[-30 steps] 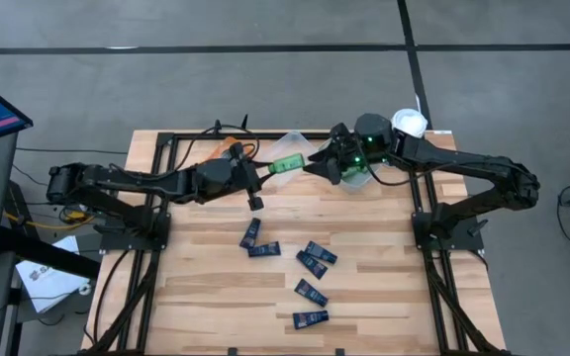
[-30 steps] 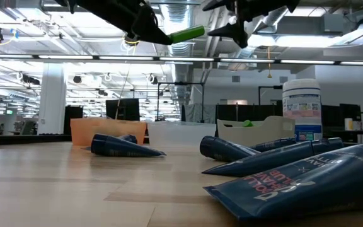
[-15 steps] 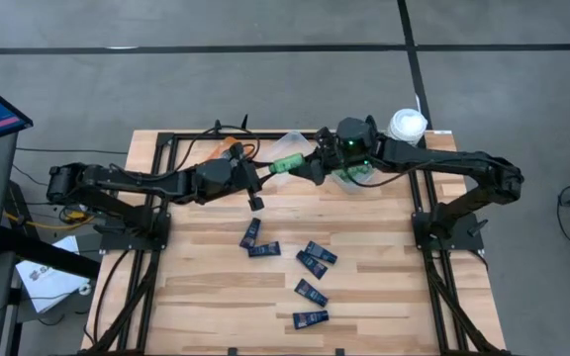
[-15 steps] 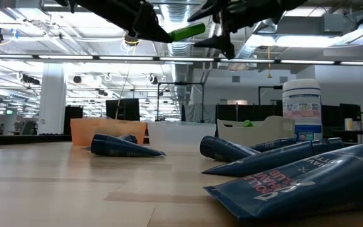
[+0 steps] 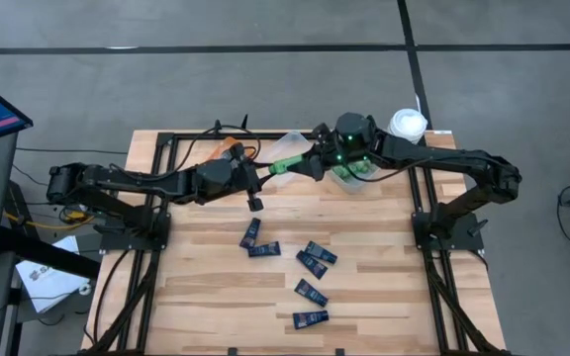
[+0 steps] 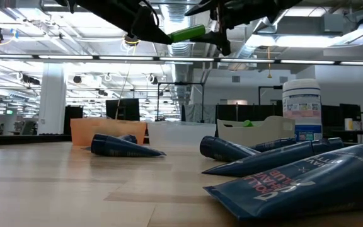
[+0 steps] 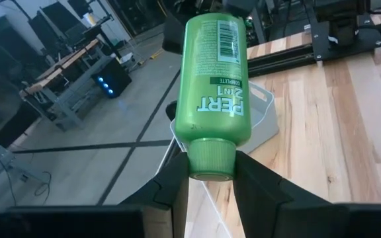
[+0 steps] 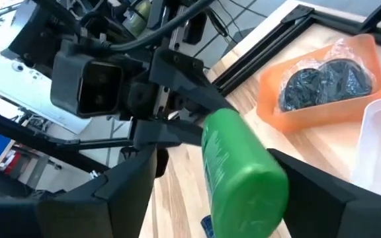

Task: Pick & Place Travel size toiletries
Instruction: Put the green shampoo into the gray bin

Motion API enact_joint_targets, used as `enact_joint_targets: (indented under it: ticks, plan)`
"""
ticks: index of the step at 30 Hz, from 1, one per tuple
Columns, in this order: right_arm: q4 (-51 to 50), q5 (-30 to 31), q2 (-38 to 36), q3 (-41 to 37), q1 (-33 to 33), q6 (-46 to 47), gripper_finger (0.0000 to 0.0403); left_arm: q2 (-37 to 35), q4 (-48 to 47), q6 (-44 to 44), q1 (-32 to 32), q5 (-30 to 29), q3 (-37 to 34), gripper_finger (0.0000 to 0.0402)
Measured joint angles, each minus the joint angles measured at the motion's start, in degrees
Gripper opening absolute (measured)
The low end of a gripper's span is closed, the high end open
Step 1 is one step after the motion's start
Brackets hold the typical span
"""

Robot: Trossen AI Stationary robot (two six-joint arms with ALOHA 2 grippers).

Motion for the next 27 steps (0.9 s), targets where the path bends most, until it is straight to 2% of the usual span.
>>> enact_joint_targets:
  ticks: [4,16,22,27]
  plan:
    - [-1.2,-0.2,0.0,0.0,0.0,0.0,0.0240,0.0,0.0,0.0,0.0,0.0,0.0,0.0090]
    - [-1.5,-2.9,0.0,0.0,-1.3,0.0,0.0088,0.0,0.3,0.1,0.0,0.0,0.0,0.0090]
    - [-1.5,-3.1,0.0,0.0,-1.4,0.0,0.0083,0.0,0.4,0.0,0.0,-0.1,0.0,0.0102]
    - [-2.0,-3.1,-0.6,0.0,-2.6,-0.2,0.0099,0.0,0.4,-0.2,0.0,-1.9,0.0,0.0137]
